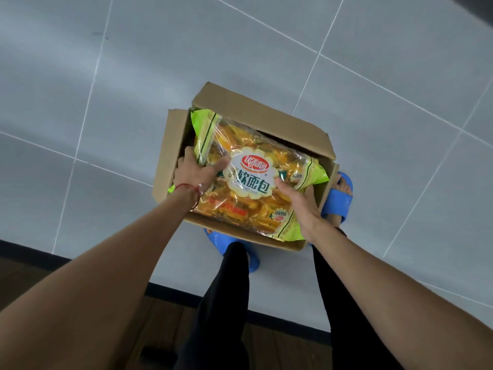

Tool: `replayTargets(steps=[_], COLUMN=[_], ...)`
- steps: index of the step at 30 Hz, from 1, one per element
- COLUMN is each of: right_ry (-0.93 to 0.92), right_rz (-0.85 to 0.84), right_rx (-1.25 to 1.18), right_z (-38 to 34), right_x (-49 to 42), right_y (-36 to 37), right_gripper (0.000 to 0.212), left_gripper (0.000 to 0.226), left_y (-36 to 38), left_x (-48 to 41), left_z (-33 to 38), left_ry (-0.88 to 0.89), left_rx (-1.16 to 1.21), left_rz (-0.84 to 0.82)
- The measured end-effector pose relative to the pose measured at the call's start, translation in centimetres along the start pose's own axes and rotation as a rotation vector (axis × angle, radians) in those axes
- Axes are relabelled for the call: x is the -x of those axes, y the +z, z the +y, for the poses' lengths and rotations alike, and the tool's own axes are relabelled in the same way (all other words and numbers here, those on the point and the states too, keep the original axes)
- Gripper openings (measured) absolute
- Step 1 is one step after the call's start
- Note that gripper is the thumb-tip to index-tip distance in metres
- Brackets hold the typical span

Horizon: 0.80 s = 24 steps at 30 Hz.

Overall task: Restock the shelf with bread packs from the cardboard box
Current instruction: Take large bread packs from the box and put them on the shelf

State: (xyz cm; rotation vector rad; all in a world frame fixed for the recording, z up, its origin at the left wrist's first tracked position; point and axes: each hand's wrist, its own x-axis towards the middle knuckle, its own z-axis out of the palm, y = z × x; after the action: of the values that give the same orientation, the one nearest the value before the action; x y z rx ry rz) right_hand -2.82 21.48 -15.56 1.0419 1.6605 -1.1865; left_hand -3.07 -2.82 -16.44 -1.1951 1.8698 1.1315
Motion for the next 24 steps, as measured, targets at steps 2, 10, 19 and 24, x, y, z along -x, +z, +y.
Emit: replayTargets(steps=[2, 10, 19, 24], right_ry=[-0.001, -0.081, -0.142, -0.195], right_rz=[-0.023, -0.026, -0.182, -0.211], right_rx=[-0.034, 0.016, 0.056, 0.094], right_z=[0.4, -1.7, -5.6, -8.8], right_x=[0.4, 1.5, 6.7, 12.7], right_y=[-0.2, -3.6, -7.0, -9.2], right_gripper=[0.133, 0.087, 0.056, 0.079], left_gripper=[0.079, 0.082, 0.072, 0.055], left_y=[0.2, -0.4, -1.8, -4.3], left_x=[0.8, 3.6, 10.0, 15.4], left_z=[0.1, 0.1, 2.5, 5.7], left_ry=[-0.007, -0.134, -0.151, -0.089], left_rx=[0.022, 0.072, 0.322, 0.393], left_rz=[-0.012, 0.032, 0.112, 0.136])
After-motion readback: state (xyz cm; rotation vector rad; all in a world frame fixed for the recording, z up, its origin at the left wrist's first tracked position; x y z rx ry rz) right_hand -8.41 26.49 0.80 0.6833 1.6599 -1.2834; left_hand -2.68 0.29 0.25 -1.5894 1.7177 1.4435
